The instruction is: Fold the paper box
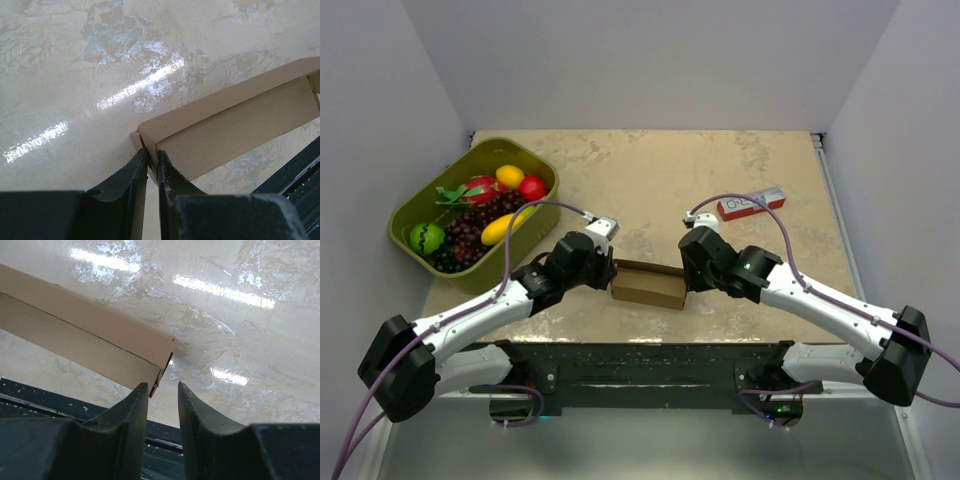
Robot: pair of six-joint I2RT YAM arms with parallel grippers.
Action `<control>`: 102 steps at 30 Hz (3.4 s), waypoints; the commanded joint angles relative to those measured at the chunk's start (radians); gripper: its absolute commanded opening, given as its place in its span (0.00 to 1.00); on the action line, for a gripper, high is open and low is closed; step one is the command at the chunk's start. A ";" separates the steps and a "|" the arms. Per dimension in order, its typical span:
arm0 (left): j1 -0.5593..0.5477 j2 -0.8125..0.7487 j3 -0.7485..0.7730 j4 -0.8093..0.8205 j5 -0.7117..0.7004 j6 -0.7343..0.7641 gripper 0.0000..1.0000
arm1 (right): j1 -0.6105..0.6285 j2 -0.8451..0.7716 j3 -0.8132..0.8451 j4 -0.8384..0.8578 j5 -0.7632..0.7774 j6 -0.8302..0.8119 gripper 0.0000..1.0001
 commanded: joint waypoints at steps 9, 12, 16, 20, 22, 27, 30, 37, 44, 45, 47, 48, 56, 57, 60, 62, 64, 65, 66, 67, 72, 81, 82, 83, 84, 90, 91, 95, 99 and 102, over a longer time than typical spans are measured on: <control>-0.005 -0.002 0.016 -0.028 -0.020 0.006 0.18 | 0.003 0.024 -0.006 0.082 0.041 -0.002 0.22; -0.005 0.000 0.014 -0.028 -0.020 0.009 0.18 | 0.003 0.041 -0.008 0.072 0.054 -0.001 0.19; -0.005 0.000 0.014 -0.028 -0.018 0.010 0.18 | 0.003 0.058 -0.017 0.070 0.064 0.001 0.16; -0.006 0.000 0.014 -0.025 -0.014 0.012 0.18 | 0.005 0.064 -0.029 0.076 0.067 0.005 0.07; -0.005 0.000 0.014 -0.024 -0.012 0.013 0.18 | 0.006 0.069 -0.031 0.076 0.067 0.005 0.04; -0.005 -0.005 0.022 -0.002 -0.005 0.016 0.21 | 0.006 0.075 -0.035 0.076 0.078 0.011 0.00; -0.005 -0.005 0.037 0.015 0.006 0.016 0.32 | 0.006 0.082 -0.037 0.070 0.081 0.016 0.00; -0.006 -0.022 0.063 0.016 -0.021 0.019 0.59 | 0.009 0.095 -0.032 0.055 0.109 0.022 0.00; -0.005 -0.085 0.068 -0.027 -0.031 -0.002 0.63 | 0.012 0.099 -0.025 0.050 0.112 0.024 0.00; -0.005 -0.095 0.066 -0.030 -0.031 -0.010 0.63 | 0.012 0.101 -0.025 0.049 0.112 0.024 0.00; -0.005 -0.118 0.065 -0.037 -0.029 -0.016 0.62 | 0.014 0.102 -0.023 0.050 0.113 0.024 0.00; -0.005 -0.123 0.065 -0.039 -0.028 -0.020 0.59 | 0.014 0.104 -0.023 0.050 0.114 0.024 0.00; -0.005 -0.119 0.060 -0.027 0.011 -0.048 0.39 | 0.018 0.110 -0.021 0.050 0.118 0.028 0.00; -0.005 -0.119 0.059 -0.024 0.012 -0.053 0.37 | 0.018 0.110 -0.021 0.049 0.118 0.028 0.00; -0.005 -0.112 0.054 -0.017 0.034 -0.057 0.32 | 0.020 0.108 -0.022 0.046 0.126 0.031 0.00; -0.005 -0.111 0.053 -0.016 0.040 -0.060 0.30 | 0.023 0.107 -0.023 0.046 0.130 0.036 0.00; -0.005 -0.111 0.046 -0.013 0.046 -0.065 0.27 | 0.025 0.104 -0.025 0.047 0.133 0.039 0.00; -0.005 -0.111 0.043 -0.008 0.046 -0.066 0.26 | 0.026 0.104 -0.028 0.049 0.132 0.041 0.00; -0.005 -0.111 0.040 -0.007 0.049 -0.070 0.22 | 0.028 0.107 -0.028 0.053 0.133 0.042 0.00; -0.005 -0.111 0.033 -0.005 0.051 -0.071 0.21 | 0.029 0.105 -0.029 0.055 0.132 0.044 0.00; -0.006 -0.112 0.002 0.010 0.077 -0.096 0.15 | 0.040 0.099 -0.041 0.075 0.135 0.062 0.00; -0.006 -0.096 -0.016 0.064 0.069 -0.103 0.04 | 0.049 0.013 -0.098 0.197 0.137 0.125 0.00; -0.006 -0.086 -0.018 0.077 0.066 -0.103 0.03 | 0.049 -0.006 -0.110 0.210 0.138 0.136 0.00; -0.006 -0.083 -0.016 0.082 0.063 -0.103 0.02 | 0.049 -0.013 -0.114 0.228 0.140 0.140 0.00; -0.006 -0.079 -0.018 0.090 0.061 -0.102 0.01 | 0.051 -0.019 -0.117 0.234 0.144 0.143 0.00; -0.006 -0.048 -0.010 0.157 0.026 -0.073 0.00 | 0.055 -0.024 -0.130 0.293 0.167 0.153 0.00; -0.006 -0.036 -0.006 0.176 0.020 -0.068 0.00 | 0.055 -0.016 -0.121 0.299 0.169 0.150 0.00; -0.006 0.007 0.022 0.187 -0.006 -0.041 0.00 | 0.057 0.021 -0.098 0.317 0.196 0.143 0.00; -0.006 0.038 0.043 0.202 -0.023 -0.019 0.00 | 0.057 0.021 -0.087 0.339 0.247 0.140 0.00; -0.006 0.047 0.056 0.220 -0.038 0.001 0.00 | 0.057 0.013 -0.080 0.357 0.268 0.139 0.00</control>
